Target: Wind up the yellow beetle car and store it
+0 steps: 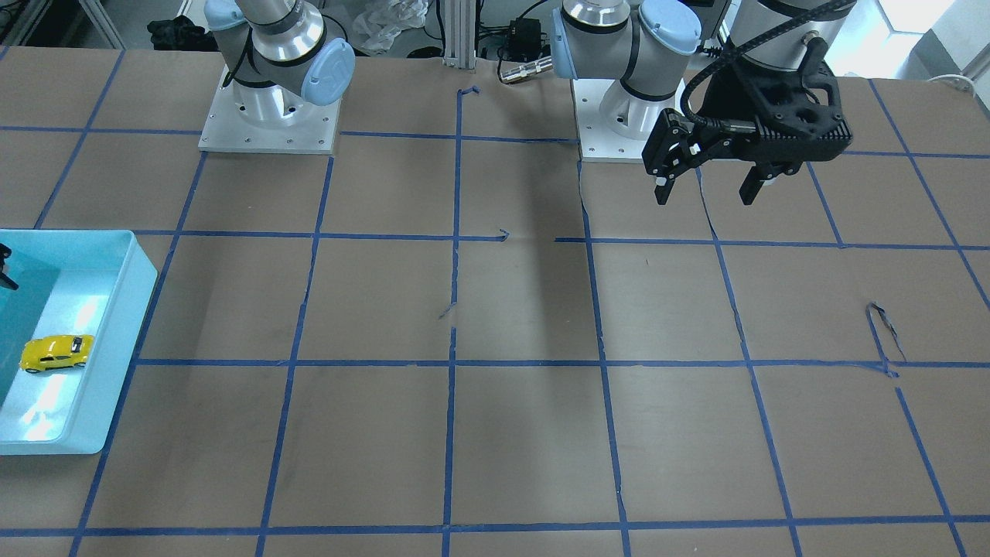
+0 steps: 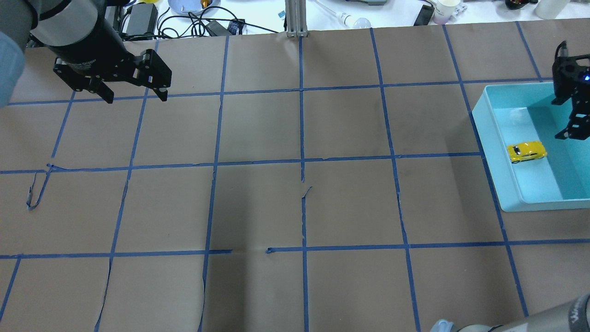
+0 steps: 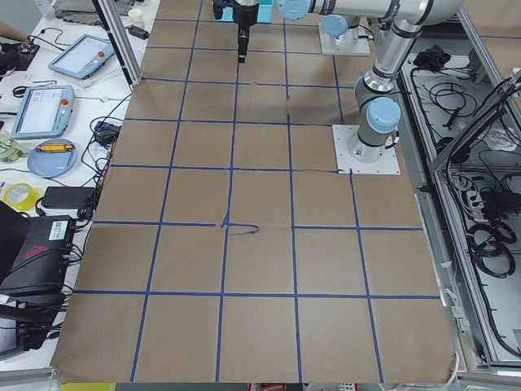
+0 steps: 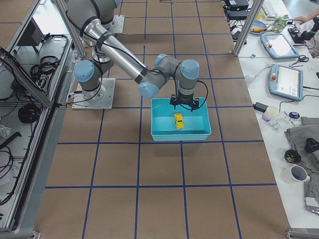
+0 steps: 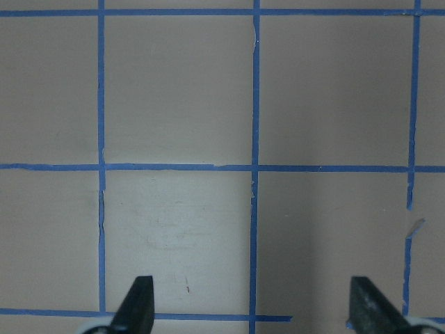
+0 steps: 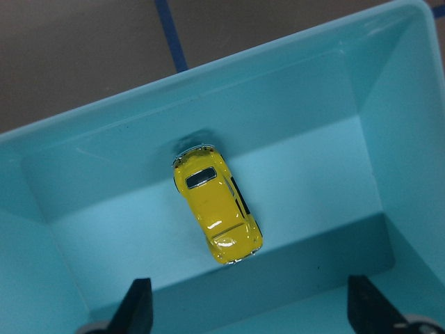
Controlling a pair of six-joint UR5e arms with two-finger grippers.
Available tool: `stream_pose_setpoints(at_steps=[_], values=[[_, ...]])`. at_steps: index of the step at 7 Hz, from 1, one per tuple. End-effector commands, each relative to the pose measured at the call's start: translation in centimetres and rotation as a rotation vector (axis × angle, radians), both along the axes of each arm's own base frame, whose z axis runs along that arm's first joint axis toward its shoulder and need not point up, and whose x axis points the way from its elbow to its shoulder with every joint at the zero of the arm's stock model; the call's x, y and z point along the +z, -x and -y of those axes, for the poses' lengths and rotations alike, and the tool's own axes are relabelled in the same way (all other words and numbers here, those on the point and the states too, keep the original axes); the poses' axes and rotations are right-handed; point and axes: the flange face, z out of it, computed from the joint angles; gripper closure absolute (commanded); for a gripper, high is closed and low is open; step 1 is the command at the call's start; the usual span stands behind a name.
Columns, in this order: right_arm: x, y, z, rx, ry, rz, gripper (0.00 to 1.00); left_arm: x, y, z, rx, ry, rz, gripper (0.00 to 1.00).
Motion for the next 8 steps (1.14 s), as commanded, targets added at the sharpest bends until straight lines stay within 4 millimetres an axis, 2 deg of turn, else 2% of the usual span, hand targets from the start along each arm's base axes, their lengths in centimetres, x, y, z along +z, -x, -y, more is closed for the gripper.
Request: stream_pose_setpoints(at_steps=[1,2,3,4,5,6,8], values=[[6.6,-0.4,-1.6,-0.495,0.010,-0.037,0.02,0.0,-0.1,0.0,0.002,0.000,0.002,0.00],[8.4,-1.4,-1.6,-0.815,0.018,0.005,0.00,0.1,-0.1,0.0,0.002,0.001,0.002,0.00],[9.5,-5.0,-0.3,-1.012,0.030,0.050,0.00,0.1,-0.1,0.0,0.002,0.001,0.002,0.00],[10.0,-9.7,0.7,-1.063,0.036,0.059,0.00,0.1,-0.1,-0.1,0.002,0.000,0.002,0.00],[11.6,-14.5,-0.1,-1.157,0.028,0.067,0.00,0.1,-0.1,-0.1,0.002,0.000,0.002,0.00],[12.0,-19.5,-0.5,-1.251,0.014,0.067,0.00,0.0,-0.1,0.0,0.002,0.000,0.002,0.00],[12.3,-28.8,-2.0,-1.257,-0.002,0.060,0.00,0.0,-0.1,-0.1,0.002,-0.002,0.003,0.00]])
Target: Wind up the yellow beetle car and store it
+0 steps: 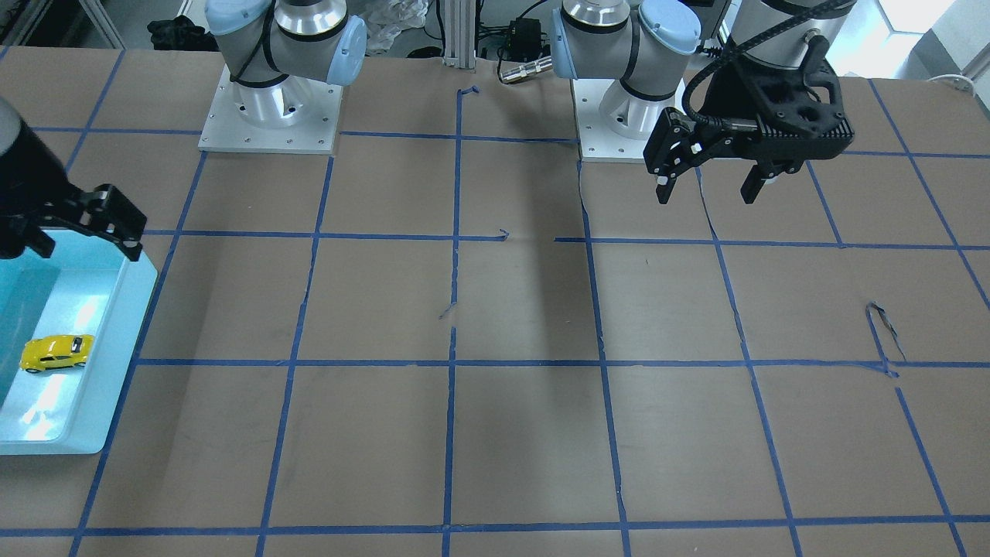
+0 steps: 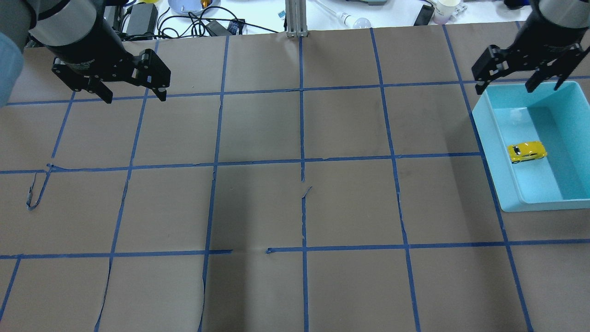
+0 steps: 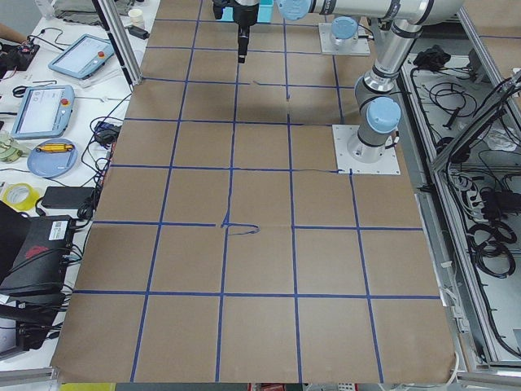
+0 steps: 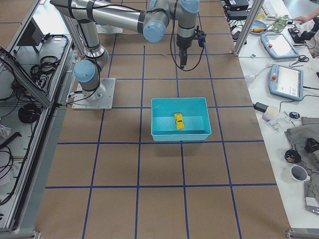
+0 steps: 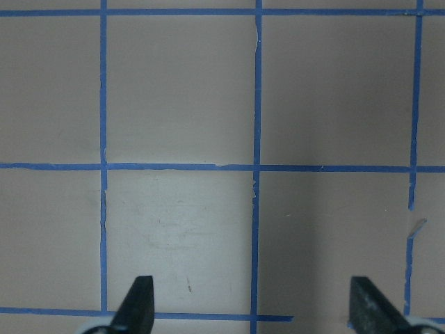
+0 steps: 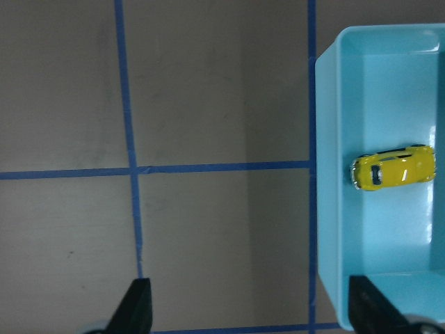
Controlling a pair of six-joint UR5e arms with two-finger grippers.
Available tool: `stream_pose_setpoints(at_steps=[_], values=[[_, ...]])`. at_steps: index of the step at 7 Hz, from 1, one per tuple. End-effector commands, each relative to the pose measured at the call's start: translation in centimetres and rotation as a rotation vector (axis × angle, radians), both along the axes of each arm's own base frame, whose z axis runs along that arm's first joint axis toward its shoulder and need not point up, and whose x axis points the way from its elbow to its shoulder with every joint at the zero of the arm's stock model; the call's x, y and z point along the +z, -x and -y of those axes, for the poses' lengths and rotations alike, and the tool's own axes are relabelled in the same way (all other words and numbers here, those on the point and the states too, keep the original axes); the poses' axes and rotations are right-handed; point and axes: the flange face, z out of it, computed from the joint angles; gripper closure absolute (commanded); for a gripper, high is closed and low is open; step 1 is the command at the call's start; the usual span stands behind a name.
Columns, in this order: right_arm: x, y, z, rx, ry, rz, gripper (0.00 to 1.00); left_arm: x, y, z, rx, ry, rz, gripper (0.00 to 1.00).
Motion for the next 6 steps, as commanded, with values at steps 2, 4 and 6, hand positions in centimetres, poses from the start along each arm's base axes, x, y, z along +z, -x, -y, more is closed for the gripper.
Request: stream_pose_setpoints(at_steps=[2,4,6], values=[[0.2,-10.2,-2.2,0.027,-0.008,0.000,0.00,0.1,0.0,0.0,0.000,0.002,0.001,0.00],[0.1,-10.2,-2.2,0.030,-0.010,0.000,0.00,0.0,0.1,0.0,-0.001,0.000,0.001,0.00],[0.1,-10.2,-2.2,0.036,-0.012,-0.001,0.00,0.0,0.0,0.0,0.000,0.000,0.001,0.00]])
